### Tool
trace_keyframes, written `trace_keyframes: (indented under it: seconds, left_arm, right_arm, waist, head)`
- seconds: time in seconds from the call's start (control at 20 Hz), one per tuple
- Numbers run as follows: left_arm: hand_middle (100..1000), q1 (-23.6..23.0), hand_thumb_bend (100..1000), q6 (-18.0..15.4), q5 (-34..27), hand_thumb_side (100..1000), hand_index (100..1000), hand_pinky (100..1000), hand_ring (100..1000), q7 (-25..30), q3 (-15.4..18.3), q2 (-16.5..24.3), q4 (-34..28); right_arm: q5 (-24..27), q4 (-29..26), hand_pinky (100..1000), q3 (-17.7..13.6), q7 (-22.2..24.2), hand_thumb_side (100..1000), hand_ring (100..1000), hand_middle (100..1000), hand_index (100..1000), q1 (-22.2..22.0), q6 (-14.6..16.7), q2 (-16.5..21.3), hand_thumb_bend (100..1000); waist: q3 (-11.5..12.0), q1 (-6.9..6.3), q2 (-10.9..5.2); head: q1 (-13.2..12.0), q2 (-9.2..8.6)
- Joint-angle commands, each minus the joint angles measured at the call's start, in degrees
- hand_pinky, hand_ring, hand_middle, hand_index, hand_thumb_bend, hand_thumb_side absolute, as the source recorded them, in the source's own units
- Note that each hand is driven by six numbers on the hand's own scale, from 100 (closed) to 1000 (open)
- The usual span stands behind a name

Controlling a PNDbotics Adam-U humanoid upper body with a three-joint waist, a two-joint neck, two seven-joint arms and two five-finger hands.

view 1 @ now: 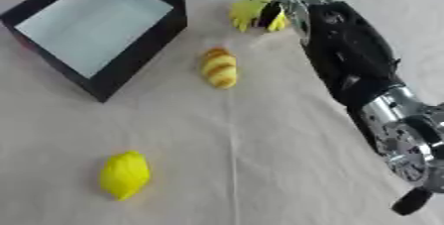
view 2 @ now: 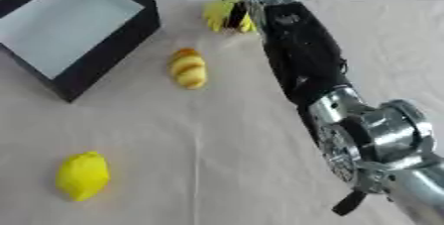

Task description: Pick up objects on the table and place them in the box.

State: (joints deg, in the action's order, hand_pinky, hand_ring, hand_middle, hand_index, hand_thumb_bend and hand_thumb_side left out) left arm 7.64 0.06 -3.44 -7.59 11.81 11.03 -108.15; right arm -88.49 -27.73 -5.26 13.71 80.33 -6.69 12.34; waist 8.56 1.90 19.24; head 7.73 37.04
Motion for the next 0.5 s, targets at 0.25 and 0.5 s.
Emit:
trace_keyframes:
  seconds: [0.25, 0.5]
  left_arm:
    - [796, 0.4, 134, 0.0, 0.4, 872, 793, 885, 763, 0.6, 0.0, 0.4, -1.0]
    - [792, 0.4, 135, 0.0, 0.4, 871, 793, 886, 763, 0.7, 0.0, 0.5, -1.1]
  right_arm:
    - [-0.1, -0.2, 766, 0.9, -7.2, 249, 626, 532, 642, 0.6, 2.2, 1.5, 423]
    - [1.6, 1.9, 736, 1.2, -12.0, 227, 565, 468, 549, 0.5, 3.1, 1.6, 420]
  waist:
    - [0.0, -0.18, -0.91]
    - [0.0, -0.10, -1.00]
  head:
    - [0.1, -0.28]
    - [0.0, 0.25]
